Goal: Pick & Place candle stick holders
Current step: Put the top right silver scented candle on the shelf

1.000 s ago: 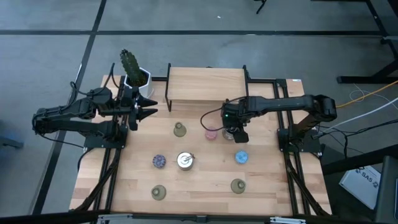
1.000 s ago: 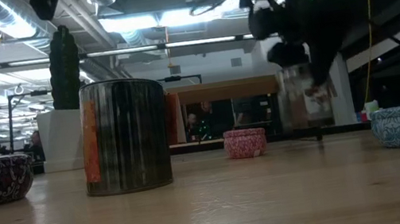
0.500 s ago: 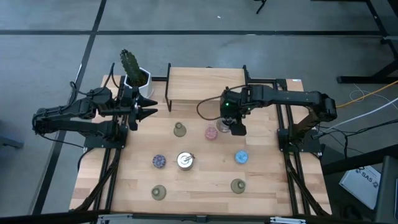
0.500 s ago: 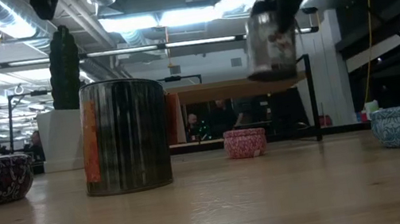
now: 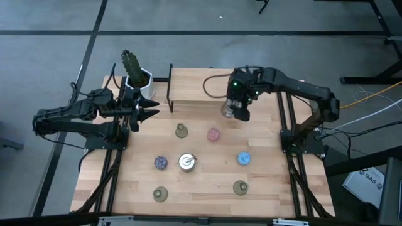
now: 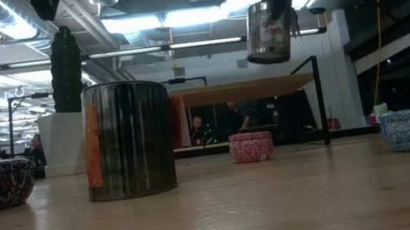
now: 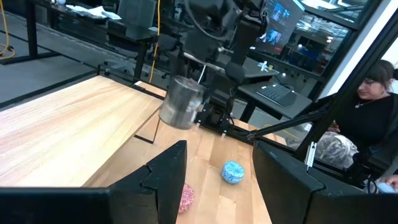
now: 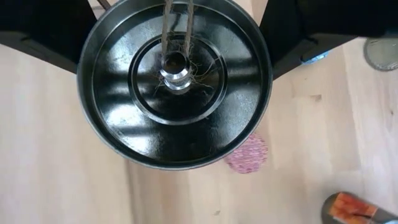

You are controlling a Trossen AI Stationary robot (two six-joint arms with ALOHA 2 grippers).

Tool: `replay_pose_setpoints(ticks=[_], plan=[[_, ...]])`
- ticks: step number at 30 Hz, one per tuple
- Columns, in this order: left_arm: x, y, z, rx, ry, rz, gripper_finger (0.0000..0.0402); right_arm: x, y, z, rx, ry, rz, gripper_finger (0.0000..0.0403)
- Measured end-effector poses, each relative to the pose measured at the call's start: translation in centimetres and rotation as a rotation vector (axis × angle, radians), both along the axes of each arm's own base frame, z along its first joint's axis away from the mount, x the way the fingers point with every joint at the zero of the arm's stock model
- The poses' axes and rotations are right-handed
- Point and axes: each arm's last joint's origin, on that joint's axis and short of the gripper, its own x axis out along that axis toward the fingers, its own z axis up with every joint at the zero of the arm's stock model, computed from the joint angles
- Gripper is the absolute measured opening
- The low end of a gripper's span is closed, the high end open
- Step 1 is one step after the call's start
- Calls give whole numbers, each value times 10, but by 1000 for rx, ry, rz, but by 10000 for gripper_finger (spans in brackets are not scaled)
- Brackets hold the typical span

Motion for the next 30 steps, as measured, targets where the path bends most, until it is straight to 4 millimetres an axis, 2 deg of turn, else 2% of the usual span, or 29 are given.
replay_pose_setpoints(ticks=[8, 16, 24, 30], plan=[[0, 0, 0, 1, 0, 0, 180, -16, -35, 14, -55, 0, -117, 344], [0, 0, 0, -1, 1, 0, 180, -32, -70, 15, -76, -5, -225, 344], [0, 0, 0, -1, 1, 0, 180, -40, -83, 16, -86, -5, -254, 344], [0, 0, 0, -1, 1, 1, 180, -37, -87, 36, -123, -65, -249, 344]])
